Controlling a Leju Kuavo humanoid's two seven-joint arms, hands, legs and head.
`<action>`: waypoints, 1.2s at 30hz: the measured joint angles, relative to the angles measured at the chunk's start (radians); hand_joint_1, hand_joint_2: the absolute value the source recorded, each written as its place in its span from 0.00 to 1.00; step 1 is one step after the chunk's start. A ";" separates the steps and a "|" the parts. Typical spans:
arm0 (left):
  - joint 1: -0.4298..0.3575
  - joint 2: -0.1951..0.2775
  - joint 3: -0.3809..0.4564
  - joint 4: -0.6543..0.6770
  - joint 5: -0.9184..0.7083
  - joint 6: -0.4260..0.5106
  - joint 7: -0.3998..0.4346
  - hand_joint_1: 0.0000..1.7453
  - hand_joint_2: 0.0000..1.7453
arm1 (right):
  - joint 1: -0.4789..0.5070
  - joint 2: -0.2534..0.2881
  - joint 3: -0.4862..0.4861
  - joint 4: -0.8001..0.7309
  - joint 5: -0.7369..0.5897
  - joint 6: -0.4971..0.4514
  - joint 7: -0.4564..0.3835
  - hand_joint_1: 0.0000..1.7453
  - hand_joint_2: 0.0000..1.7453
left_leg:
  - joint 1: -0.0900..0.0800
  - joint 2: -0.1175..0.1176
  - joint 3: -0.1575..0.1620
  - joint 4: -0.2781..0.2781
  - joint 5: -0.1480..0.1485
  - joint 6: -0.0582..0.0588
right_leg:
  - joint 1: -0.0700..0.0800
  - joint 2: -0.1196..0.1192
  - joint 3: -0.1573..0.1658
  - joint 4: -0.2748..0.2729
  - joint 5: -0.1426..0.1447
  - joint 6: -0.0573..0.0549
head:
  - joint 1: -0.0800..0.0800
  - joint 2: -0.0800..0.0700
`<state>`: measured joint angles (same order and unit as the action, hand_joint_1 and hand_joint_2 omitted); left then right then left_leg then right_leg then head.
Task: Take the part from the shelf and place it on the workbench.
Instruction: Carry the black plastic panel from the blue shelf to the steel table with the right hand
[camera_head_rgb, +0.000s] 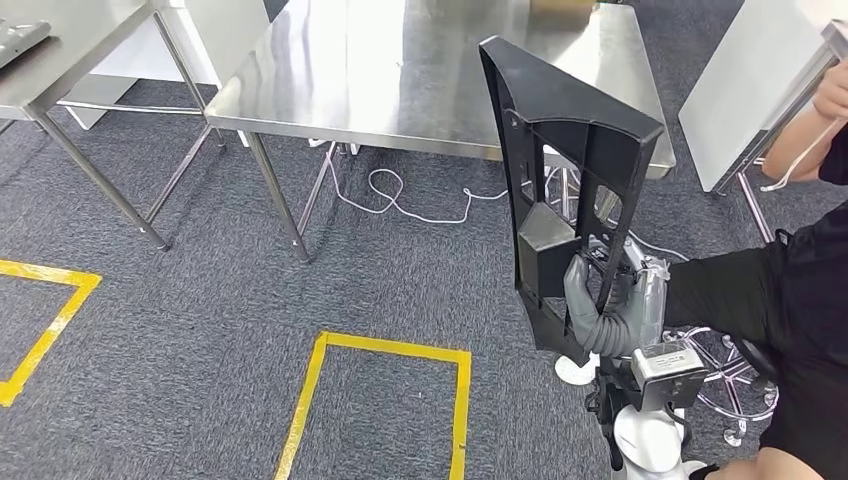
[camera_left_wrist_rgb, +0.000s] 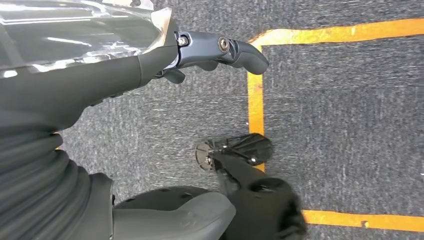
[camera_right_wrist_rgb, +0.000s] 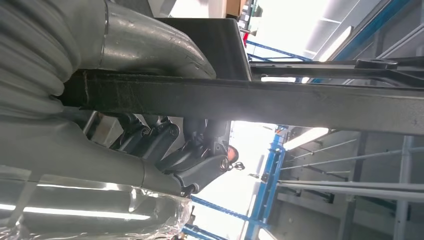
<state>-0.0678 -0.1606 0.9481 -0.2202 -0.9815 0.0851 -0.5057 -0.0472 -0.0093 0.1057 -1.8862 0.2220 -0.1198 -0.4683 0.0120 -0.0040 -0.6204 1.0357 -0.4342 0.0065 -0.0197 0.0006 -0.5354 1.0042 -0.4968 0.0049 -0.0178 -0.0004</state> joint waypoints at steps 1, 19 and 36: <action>0.000 0.000 0.000 0.000 0.000 0.000 0.000 0.00 1.00 | -0.002 0.000 0.000 0.000 0.000 0.001 0.000 1.00 1.00 | -0.004 0.000 0.006 -0.014 -0.003 0.004 | 0.002 0.000 0.000 -0.001 -0.003 0.006 | 0.000 0.000; -0.001 -0.002 0.008 -0.002 0.002 -0.006 0.000 0.00 1.00 | -0.008 -0.007 0.002 0.018 0.004 0.008 0.005 1.00 1.00 | -0.012 -0.012 0.101 -0.033 -0.084 0.012 | 0.005 -0.001 -0.067 0.006 0.061 0.009 | 0.004 0.000; 0.000 0.000 0.012 -0.003 -0.003 -0.008 -0.001 0.00 1.00 | -0.021 -0.006 0.002 0.032 0.037 -0.047 0.053 1.00 1.00 | -0.006 -0.002 0.026 -0.036 -0.003 0.037 | 0.008 0.000 -0.003 0.036 -0.033 0.020 | 0.004 0.000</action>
<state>-0.0679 -0.1605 0.9602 -0.2236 -0.9842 0.0766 -0.5064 -0.0678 -0.0156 0.1076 -1.8543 0.2588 -0.1672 -0.4153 0.0057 -0.0064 -0.5941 0.9993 -0.4377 0.0434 -0.0113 0.0002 -0.5383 1.0402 -0.5302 0.0254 -0.0136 -0.0004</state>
